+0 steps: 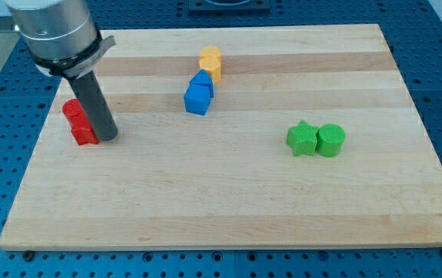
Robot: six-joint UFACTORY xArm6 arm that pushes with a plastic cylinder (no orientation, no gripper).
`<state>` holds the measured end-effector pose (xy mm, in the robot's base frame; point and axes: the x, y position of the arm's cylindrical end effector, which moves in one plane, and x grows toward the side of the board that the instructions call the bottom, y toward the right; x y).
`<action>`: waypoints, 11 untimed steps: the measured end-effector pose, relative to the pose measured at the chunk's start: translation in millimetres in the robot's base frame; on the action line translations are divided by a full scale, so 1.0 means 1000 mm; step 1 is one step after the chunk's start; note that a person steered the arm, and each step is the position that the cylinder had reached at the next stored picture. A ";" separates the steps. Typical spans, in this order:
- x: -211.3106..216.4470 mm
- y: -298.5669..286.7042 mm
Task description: Push the red blocks slightly towards the top side of the board
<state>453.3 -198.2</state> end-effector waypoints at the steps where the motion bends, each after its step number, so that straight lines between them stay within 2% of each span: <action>1: 0.000 -0.005; 3: 0.049 -0.012; 4: 0.060 -0.034; 8: -0.031 -0.074; 9: -0.028 -0.074; 11: 0.042 -0.055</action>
